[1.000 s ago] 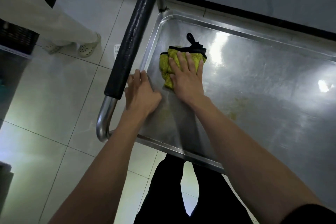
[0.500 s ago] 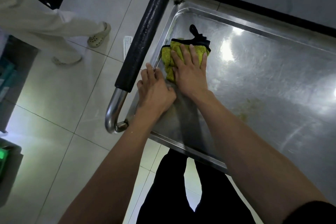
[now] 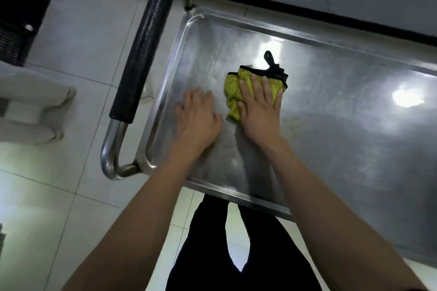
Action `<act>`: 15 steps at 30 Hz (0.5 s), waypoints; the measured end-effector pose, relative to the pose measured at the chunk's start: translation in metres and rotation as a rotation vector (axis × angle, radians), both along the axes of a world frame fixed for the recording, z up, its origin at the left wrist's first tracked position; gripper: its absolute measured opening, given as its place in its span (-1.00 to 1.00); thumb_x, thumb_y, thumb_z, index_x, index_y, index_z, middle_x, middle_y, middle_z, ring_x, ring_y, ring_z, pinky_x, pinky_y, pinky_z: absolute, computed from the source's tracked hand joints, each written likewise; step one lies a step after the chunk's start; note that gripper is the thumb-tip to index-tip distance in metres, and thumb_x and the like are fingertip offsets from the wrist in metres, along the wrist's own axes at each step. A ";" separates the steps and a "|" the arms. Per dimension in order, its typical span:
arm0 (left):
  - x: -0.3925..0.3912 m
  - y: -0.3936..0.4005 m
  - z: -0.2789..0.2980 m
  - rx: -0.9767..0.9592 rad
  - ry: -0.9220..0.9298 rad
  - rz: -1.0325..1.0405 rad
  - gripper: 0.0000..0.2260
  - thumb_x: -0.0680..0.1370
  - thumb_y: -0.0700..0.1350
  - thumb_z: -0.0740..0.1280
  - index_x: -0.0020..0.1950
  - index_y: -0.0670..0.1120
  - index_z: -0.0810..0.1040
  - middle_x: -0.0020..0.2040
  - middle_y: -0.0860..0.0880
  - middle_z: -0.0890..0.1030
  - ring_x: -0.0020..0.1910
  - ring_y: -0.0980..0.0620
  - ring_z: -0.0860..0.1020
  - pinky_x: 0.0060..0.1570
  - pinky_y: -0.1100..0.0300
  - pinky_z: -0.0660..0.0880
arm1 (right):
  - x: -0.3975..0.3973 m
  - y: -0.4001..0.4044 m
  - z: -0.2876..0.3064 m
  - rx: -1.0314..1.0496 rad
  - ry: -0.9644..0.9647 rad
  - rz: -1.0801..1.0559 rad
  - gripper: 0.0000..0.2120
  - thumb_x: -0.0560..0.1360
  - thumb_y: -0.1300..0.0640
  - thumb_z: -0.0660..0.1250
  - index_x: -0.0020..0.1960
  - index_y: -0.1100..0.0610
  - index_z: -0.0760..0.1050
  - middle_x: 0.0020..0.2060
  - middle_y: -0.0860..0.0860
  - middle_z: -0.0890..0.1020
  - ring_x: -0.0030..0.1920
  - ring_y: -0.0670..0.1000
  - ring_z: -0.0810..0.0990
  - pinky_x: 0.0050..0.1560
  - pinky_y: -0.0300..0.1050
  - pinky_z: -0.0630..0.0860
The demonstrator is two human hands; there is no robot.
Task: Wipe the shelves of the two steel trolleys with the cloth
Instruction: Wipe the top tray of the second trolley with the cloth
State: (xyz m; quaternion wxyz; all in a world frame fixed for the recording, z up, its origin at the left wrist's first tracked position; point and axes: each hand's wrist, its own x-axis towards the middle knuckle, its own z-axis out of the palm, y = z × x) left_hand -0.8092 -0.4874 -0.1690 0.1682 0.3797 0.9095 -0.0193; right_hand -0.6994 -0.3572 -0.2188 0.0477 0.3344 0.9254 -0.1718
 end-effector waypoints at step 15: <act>0.096 0.088 0.005 -0.164 -0.100 -0.225 -0.55 0.52 -0.01 0.22 0.40 -0.08 0.43 0.50 -0.09 0.30 0.44 -0.17 0.29 0.39 -0.28 0.23 | 0.178 0.080 0.010 -0.041 -0.063 -0.271 -0.48 0.70 -0.05 0.07 0.63 -0.08 0.08 0.63 -0.07 -0.01 0.62 0.05 -0.16 0.55 0.25 -0.27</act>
